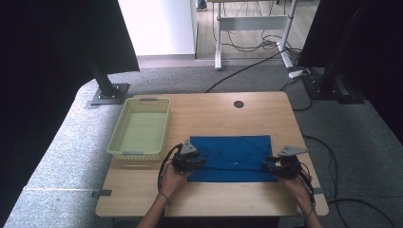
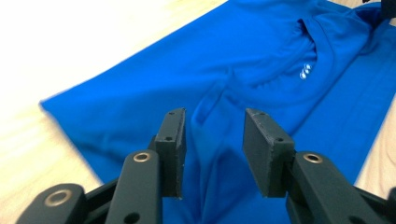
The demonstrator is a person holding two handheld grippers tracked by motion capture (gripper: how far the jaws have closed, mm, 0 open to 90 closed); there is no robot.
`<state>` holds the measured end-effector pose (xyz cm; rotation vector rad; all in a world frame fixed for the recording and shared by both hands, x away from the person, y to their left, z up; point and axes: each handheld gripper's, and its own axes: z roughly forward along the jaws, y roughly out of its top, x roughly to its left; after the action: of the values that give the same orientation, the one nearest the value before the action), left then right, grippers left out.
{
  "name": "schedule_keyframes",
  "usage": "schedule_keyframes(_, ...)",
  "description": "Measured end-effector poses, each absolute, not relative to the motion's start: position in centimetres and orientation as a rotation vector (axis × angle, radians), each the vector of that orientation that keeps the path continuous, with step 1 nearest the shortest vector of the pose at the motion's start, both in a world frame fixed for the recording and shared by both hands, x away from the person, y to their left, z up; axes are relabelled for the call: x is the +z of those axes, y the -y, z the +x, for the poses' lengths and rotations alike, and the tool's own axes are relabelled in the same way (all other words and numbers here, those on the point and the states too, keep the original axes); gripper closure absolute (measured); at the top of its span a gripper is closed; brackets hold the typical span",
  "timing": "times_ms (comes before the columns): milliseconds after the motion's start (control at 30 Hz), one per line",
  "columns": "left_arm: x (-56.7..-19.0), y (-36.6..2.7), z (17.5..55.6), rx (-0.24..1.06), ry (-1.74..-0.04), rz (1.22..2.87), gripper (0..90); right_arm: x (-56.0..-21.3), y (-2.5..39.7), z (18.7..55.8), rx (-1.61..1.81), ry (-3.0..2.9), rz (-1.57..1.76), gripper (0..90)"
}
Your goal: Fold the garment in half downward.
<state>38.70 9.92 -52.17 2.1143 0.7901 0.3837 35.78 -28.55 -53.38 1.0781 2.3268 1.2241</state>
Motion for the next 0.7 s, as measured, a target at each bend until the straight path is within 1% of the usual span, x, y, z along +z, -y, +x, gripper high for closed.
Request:
schedule_keyframes(300,-52.5,-6.4,40.9,0.401,-0.73,2.199,54.8,-53.4,26.4,37.9,1.184,-2.358,1.054,52.7)
schedule_keyframes(467,-53.0,-5.2,41.9,0.416,-0.718,2.233,54.8,-53.6,25.2,38.9,1.179,-2.377,1.044,50.2)
schedule_keyframes(533,-53.2,-4.9,42.1,0.427,-0.71,2.252,55.5,-53.8,24.8,39.4,1.169,-2.385,1.04,48.0)
schedule_keyframes(633,-53.7,-4.5,42.4,0.445,-0.689,2.283,58.8,-54.3,24.3,40.0,1.144,-2.406,1.042,48.3)
schedule_keyframes(700,-54.0,-4.2,42.3,0.455,-0.671,2.298,62.6,-54.7,24.1,40.2,1.117,-2.425,1.037,53.3)
